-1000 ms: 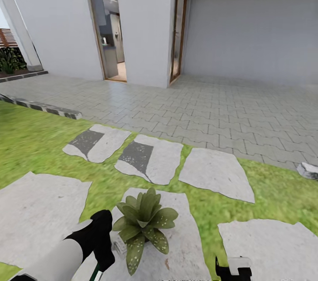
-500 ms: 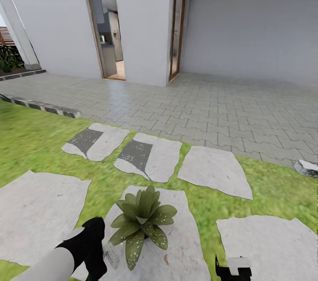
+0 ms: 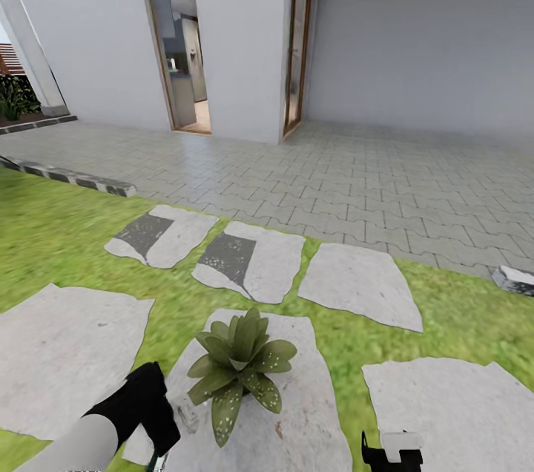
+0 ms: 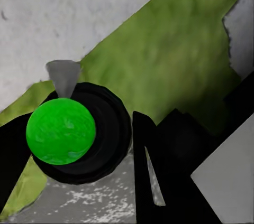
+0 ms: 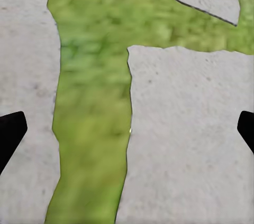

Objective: Pick up the pesticide atomizer in the garden and spray insectifuge to fully cover both potted plants in the garden.

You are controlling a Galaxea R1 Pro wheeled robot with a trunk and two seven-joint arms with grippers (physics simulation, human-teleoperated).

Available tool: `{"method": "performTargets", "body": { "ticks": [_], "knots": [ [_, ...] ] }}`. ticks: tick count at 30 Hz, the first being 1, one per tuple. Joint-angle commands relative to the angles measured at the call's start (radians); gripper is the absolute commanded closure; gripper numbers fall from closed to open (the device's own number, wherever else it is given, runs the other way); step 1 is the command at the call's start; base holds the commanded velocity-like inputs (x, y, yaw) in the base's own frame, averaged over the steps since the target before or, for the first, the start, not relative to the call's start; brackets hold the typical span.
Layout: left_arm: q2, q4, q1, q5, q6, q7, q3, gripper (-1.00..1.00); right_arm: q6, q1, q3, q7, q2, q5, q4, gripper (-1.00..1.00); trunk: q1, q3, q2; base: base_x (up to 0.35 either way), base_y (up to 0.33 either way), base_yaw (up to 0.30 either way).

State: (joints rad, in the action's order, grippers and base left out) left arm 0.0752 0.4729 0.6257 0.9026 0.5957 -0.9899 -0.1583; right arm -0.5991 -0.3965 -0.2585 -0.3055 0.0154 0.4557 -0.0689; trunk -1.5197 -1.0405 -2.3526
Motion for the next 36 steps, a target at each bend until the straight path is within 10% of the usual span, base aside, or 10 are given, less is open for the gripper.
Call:
{"method": "performTargets", "body": {
  "ticks": [1, 18, 36],
  "knots": [
    [-0.001, 0.002, 0.000, 0.002, -0.017, -0.001, 0.001, 1.00, -0.002, -0.001, -0.005, -0.006, 0.000, 0.011, 0.001, -1.00, 0.000, -0.001, 0.000, 0.000, 0.000, 0.000],
    [-0.010, -0.104, -0.001, 0.015, -0.049, 0.020, -0.005, 1.00, -0.002, -0.001, -0.005, -0.006, 0.000, 0.011, 0.001, -1.00, 0.000, -0.001, 0.000, 0.000, 0.000, -0.007],
    [-0.011, -0.097, -0.001, 0.015, -0.048, 0.022, 0.001, 1.00, -0.002, -0.001, -0.005, -0.006, 0.000, 0.011, 0.001, -1.00, 0.000, -0.001, 0.000, -0.125, 0.056, -0.266]
  ]
}}
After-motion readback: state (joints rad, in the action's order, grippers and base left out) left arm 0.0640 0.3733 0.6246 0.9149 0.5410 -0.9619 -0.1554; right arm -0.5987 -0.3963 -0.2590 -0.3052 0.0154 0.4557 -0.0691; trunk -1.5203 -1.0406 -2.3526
